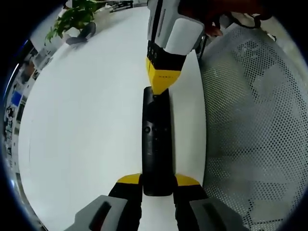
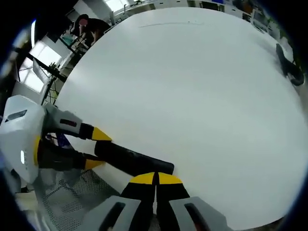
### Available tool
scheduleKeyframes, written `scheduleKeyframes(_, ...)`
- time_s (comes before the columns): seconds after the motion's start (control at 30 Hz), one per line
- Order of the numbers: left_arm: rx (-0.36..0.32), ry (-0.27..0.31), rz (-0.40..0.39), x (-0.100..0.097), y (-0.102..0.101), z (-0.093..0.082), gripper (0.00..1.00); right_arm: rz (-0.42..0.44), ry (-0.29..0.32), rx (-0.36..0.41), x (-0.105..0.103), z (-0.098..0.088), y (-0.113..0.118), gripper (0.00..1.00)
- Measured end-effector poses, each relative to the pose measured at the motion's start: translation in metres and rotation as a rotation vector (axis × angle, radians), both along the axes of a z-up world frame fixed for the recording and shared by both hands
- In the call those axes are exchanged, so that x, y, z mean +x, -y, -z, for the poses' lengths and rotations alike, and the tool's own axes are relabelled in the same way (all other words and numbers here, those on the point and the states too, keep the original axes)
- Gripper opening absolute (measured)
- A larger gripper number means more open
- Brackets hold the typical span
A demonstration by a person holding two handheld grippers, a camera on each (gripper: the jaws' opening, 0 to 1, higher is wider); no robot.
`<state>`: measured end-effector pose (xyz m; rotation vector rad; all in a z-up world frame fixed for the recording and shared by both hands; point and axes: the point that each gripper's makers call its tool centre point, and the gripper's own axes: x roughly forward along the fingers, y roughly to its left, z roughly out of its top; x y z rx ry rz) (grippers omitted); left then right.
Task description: Press the specified remote control buttons in sequence, fully releasing each button before pressing the next.
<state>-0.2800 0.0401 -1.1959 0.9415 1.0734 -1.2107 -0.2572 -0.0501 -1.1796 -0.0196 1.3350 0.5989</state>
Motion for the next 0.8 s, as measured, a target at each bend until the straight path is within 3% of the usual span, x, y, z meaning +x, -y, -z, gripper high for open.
scheduleKeyframes(0.07,-0.001,0.002,-0.001,0.0001,-0.0001,0.0001,0.24,0.000,0.019,0.001,0.0034,-0.0014,-0.0007,0.00)
scheduleKeyframes(0.37,-0.010,0.008,-0.012,0.0001,-0.0001,0.0005,0.24,-0.018,-0.025,-0.019,-0.0016,0.0070,-0.0038,0.00)
scheduleKeyframes(0.8,-0.012,0.005,-0.008,0.0005,0.0002,0.0008,0.24,-0.016,-0.038,-0.015,-0.0008,0.0072,-0.0024,0.00)
